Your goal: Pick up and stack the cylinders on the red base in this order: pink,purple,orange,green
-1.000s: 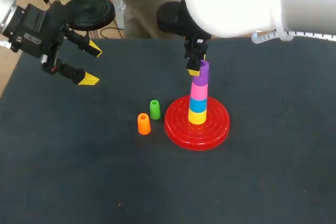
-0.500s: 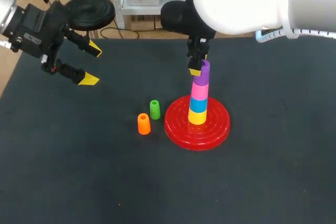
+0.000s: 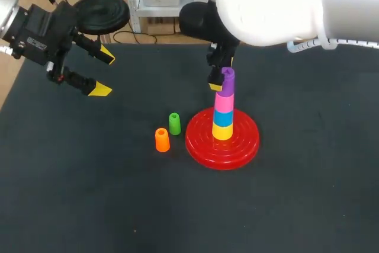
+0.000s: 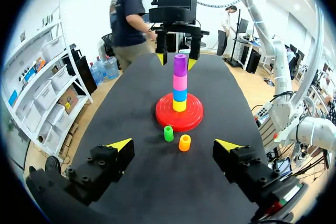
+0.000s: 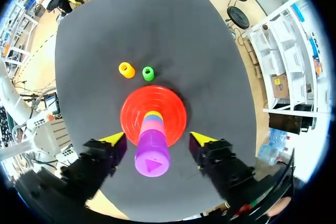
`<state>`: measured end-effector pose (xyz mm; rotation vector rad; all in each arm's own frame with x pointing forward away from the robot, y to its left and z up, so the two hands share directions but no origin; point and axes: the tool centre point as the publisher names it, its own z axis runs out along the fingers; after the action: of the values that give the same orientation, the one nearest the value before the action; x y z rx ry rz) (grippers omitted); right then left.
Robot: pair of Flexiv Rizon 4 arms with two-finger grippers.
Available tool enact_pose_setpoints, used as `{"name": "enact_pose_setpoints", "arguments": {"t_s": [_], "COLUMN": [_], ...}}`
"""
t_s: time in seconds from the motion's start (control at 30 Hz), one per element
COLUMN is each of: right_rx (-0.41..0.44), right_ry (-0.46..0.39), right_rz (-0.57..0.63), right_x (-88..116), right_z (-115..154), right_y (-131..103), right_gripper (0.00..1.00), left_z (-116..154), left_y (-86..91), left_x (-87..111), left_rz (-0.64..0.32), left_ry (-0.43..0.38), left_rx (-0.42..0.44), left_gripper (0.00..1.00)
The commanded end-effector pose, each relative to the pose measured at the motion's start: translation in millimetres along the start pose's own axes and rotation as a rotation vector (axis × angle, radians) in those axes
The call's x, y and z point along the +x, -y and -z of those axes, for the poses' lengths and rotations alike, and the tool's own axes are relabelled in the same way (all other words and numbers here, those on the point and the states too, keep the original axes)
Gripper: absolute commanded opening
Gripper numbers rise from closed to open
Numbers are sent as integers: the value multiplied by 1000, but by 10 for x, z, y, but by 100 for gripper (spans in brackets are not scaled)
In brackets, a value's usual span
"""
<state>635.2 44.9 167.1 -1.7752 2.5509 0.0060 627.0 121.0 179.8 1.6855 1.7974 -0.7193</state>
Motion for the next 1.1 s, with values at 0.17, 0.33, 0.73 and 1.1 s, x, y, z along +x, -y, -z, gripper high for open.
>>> {"name": "enact_pose_setpoints", "arguments": {"t_s": [0.17,0.33,0.73,1.1], "right_rx": [38,73,88,59], "right_ry": [0,-4,14,22], "right_rz": [24,80,188,260], "right_x": [-41,-236,-625,-776], "right_z": [101,203,228,67], "right_y": [-31,-32,-7,-223], "right_gripper": [100,100,100,100], "left_z": [-2,-2,-2,-2], "left_y": [9,9,9,9], "left_x": [4,4,4,4], "left_rz": [-1,-1,-1,-1], "left_ry": [0,0,0,0], "left_rx": [-3,-3,-3,-3], "left_gripper": [100,100,100,100]}}
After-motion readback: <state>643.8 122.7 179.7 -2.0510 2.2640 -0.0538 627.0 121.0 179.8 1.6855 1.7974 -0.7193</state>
